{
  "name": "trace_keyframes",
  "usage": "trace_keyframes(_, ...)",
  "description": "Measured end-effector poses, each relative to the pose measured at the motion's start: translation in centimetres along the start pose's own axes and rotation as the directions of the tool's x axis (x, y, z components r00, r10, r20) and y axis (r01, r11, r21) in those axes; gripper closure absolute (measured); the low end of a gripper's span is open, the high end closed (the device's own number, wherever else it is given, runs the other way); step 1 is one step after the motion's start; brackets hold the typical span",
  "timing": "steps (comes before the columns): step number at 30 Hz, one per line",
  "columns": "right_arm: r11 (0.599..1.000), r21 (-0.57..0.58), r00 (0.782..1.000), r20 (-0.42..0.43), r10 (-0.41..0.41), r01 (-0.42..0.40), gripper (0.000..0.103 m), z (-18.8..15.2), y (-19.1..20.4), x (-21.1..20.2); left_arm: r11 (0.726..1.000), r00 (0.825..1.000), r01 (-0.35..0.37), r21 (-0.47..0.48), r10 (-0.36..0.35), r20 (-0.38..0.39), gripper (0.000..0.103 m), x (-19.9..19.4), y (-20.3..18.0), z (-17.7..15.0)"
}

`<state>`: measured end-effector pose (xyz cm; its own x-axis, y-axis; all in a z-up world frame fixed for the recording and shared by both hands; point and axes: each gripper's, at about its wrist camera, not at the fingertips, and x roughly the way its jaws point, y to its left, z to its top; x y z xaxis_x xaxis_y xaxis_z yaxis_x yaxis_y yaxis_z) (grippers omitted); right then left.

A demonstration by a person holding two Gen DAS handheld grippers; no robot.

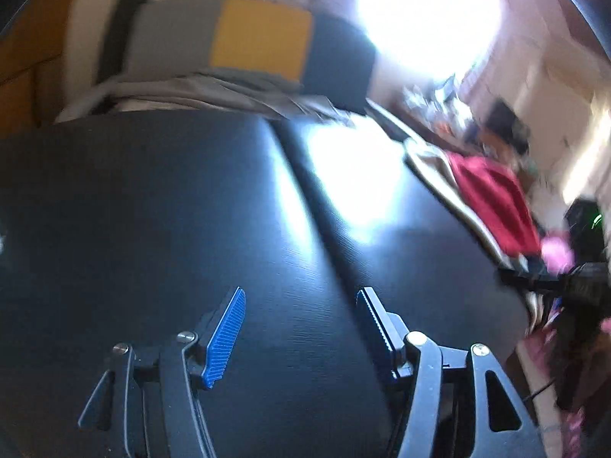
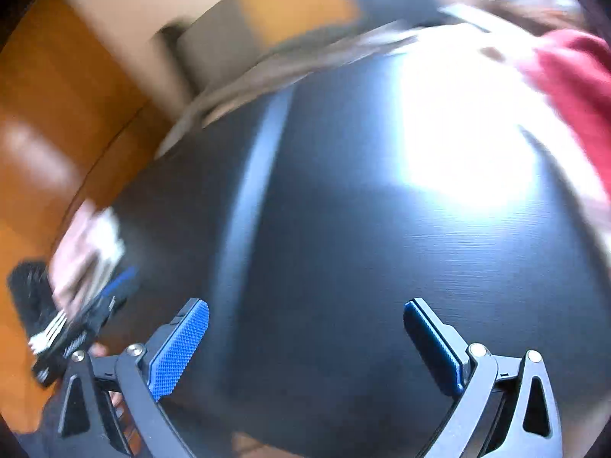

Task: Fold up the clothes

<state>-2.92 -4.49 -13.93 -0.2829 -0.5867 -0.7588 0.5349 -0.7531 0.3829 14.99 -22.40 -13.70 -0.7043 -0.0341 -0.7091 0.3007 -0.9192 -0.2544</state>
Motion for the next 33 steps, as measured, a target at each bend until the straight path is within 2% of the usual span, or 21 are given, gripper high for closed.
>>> trace_keyframes(2,0.994,0.074,0.992,0.091,-0.093,0.086,0.0,-0.9,-4.7,-3.2,1.0,0.999,-0.004,0.006,0.004,-0.053,0.041,2.0,-1.7,-0.1)
trace_keyframes(3,0.988,0.125,0.987,0.121,-0.105,0.09,0.0,-1.3,-6.5,-4.3,1.0,0.998,-0.018,0.012,0.018,-0.068,0.041,2.8,-2.4,-0.2)
trace_keyframes(6,0.968,0.236,0.977,0.172,-0.13,0.087,0.0,-2.3,-11.3,-6.5,0.992,0.993,-0.102,0.078,0.107,-0.05,0.038,4.0,-4.4,-0.4)
trace_keyframes(8,0.953,0.293,0.971,0.195,-0.141,0.08,0.0,-2.9,-14.2,-7.6,0.981,0.988,-0.135,0.137,0.143,-0.05,0.028,4.9,-5.3,-0.4)
trace_keyframes(10,0.95,0.303,0.972,0.191,-0.136,0.073,0.0,-3.2,-15.5,-7.3,0.971,0.984,-0.159,0.176,0.17,-0.049,0.023,5.4,-6.1,-0.5)
trace_keyframes(14,0.957,0.285,0.968,0.217,-0.126,0.06,0.0,-4.2,-16.3,-6.4,0.97,0.98,-0.183,0.163,0.193,-0.05,0.018,5.6,-6.3,-0.4)
trace_keyframes(17,0.961,0.265,0.966,0.216,-0.143,0.083,0.0,-4.1,-16.2,-6.4,0.968,0.976,-0.197,0.152,0.208,-0.06,0.019,5.7,-6.4,-0.3)
trace_keyframes(19,0.96,0.256,0.966,0.197,-0.166,0.113,0.0,-3.8,-15.4,-6.3,0.968,0.974,-0.205,0.141,0.216,-0.066,0.028,5.3,-6.6,0.3)
trace_keyframes(23,0.955,0.23,0.959,0.164,-0.23,0.189,0.0,-3.1,-13.5,-6.5,0.973,0.981,-0.189,0.131,0.194,-0.024,0.028,4.0,-8.2,2.3)
trace_keyframes(26,0.935,0.216,0.935,0.158,-0.318,0.281,0.0,-2.4,-10.7,-7.3,0.975,0.985,-0.171,0.14,0.169,0.021,0.028,2.9,-10.1,4.3)
trace_keyframes(28,0.937,0.182,0.934,0.147,-0.325,0.298,0.0,-2.0,-8.9,-7.7,0.979,0.984,-0.173,0.106,0.167,0.062,0.028,1.6,-10.4,5.3)
trace_keyframes(30,0.956,0.111,0.946,0.155,-0.285,0.27,0.0,-1.7,-6.4,-8.0,0.975,0.972,-0.213,0.063,0.205,0.116,0.028,-0.5,-9.7,5.8)
trace_keyframes(33,0.979,-0.008,0.96,0.197,-0.2,0.206,0.0,-1.5,-1.6,-7.7,0.943,0.93,-0.332,-0.035,0.333,0.159,0.027,-4.7,-6.1,5.7)
